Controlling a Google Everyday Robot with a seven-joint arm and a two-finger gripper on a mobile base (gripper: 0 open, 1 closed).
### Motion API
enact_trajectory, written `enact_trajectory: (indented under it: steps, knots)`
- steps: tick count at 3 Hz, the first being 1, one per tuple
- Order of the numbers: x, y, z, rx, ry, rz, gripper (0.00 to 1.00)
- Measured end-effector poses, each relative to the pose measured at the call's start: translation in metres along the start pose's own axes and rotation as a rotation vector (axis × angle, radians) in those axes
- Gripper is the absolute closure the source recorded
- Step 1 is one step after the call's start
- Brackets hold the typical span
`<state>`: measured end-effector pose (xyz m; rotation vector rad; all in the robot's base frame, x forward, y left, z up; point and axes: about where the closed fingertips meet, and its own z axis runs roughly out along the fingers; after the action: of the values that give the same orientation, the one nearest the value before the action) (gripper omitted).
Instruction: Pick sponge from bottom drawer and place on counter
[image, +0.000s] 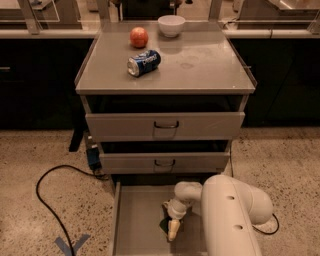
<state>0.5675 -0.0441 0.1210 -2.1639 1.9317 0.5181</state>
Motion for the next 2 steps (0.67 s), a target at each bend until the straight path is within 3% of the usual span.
enact_trajectory:
  steps: [2]
  knots:
    - [0.0109, 0.0203, 0.0178, -0.025, -0.024, 0.044, 0.0]
